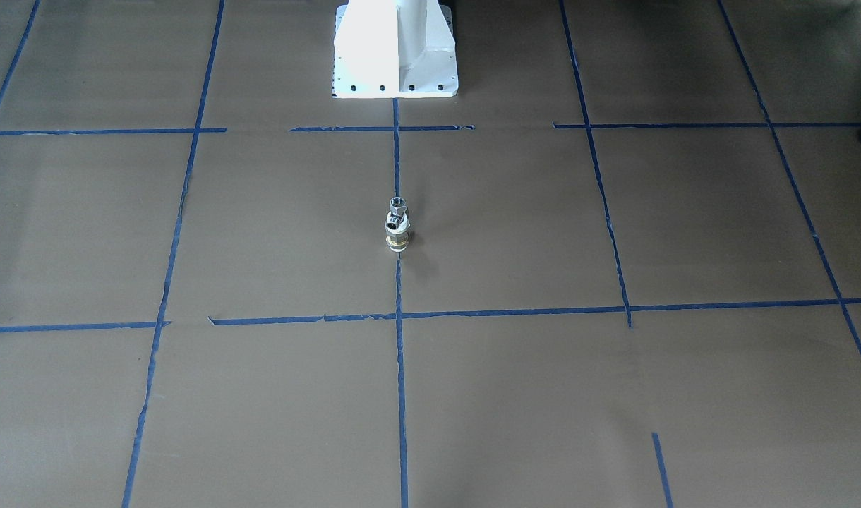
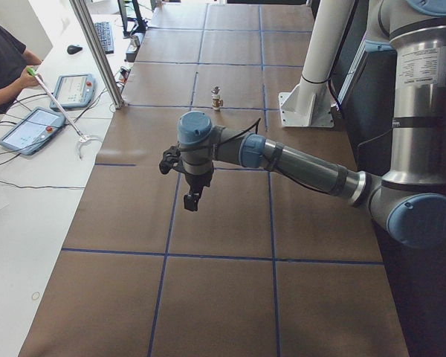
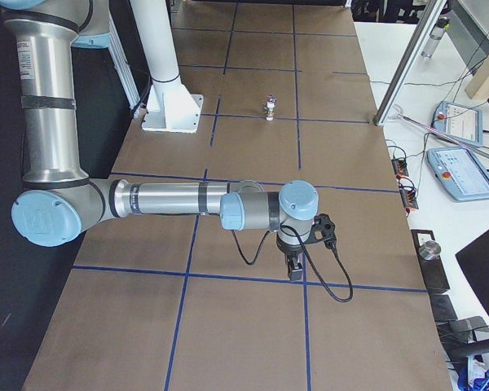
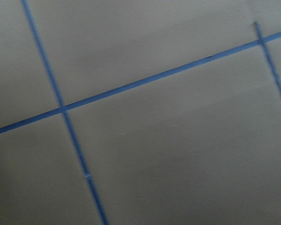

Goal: Assemble PPR valve and pipe with both arms

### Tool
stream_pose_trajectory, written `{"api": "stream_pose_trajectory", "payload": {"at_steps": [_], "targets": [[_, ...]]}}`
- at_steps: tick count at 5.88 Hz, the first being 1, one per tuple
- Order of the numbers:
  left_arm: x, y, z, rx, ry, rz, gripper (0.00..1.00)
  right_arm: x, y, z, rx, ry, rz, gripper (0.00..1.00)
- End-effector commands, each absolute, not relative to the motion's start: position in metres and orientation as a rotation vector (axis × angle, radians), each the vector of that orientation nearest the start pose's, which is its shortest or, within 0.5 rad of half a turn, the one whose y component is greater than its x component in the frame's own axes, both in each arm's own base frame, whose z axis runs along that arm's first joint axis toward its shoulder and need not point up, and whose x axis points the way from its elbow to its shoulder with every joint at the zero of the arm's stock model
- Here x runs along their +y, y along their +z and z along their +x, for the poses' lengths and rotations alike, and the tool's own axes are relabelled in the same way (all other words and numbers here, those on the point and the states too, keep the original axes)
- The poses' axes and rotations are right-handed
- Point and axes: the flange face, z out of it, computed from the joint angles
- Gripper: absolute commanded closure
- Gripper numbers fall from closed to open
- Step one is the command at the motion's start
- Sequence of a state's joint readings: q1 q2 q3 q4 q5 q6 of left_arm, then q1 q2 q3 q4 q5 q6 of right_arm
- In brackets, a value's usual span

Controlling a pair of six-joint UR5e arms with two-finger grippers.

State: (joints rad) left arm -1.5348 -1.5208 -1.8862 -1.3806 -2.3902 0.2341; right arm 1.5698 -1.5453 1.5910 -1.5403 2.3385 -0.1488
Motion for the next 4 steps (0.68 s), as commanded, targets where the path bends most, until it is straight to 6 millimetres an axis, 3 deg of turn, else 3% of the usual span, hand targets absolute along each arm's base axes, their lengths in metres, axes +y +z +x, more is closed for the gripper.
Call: {"api": "stream_pose_trajectory", "payload": {"at_steps": [1,2,3,4], "targets": [[-0.464,0.596,-0.068,0.891,0.189,0.054,0.0,-0.51,0.636,0.064,-0.78,-0.177,0.124,0.0],[-0.466,0.612,-0.067,0.89,0.106,-0.003,0.0,-0.51,0.61,0.062,-0.804,-0.159,0.081,0.0],[-0.48,0.598,-0.068,0.882,0.126,0.039,0.0,-0.519,0.594,0.058,-0.806,-0.153,0.049,0.0],[-0.481,0.596,-0.068,0.878,0.131,0.044,0.0,-0.518,0.595,0.058,-0.807,-0.152,0.046,0.0]]}}
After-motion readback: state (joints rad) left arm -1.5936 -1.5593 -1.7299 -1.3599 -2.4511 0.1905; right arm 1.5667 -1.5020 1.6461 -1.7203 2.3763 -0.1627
